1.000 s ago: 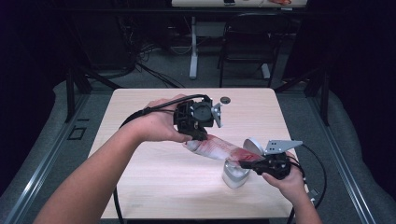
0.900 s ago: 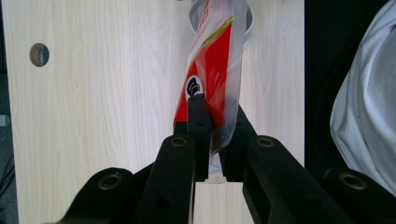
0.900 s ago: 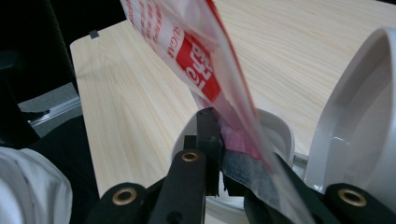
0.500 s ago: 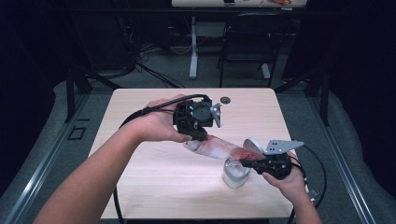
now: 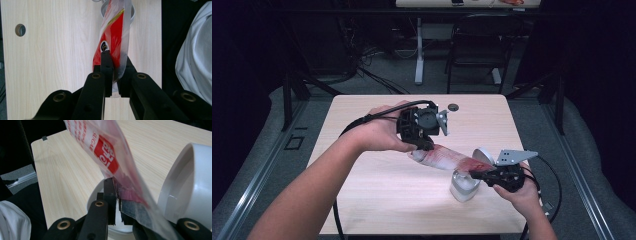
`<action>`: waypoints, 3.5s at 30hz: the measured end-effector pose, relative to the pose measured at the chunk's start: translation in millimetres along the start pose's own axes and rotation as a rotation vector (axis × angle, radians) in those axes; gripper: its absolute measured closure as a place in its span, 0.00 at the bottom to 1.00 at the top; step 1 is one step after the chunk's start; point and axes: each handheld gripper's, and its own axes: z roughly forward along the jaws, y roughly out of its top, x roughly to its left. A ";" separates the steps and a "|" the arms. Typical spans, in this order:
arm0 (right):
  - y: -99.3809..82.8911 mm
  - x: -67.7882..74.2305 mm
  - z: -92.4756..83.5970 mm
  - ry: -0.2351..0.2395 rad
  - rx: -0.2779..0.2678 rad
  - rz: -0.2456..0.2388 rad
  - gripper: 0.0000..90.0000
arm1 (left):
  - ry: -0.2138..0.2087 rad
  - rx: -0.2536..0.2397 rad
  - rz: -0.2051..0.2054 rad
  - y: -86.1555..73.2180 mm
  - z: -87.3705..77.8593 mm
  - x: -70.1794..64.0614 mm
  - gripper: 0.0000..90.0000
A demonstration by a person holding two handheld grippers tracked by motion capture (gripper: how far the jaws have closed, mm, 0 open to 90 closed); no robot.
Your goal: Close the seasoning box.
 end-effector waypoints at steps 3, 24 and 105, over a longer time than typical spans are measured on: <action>-0.1 -0.3 -0.3 0.003 -0.001 0.002 0.94 | 0.000 -0.005 -0.006 -0.8 0.8 0.3 0.95; -1.2 -0.4 2.0 0.013 0.004 0.003 0.95 | -0.002 0.002 -0.010 -3.4 2.6 1.3 0.95; -2.5 1.4 1.4 0.036 0.018 -0.002 0.98 | -0.003 0.010 0.005 2.8 0.9 1.3 0.94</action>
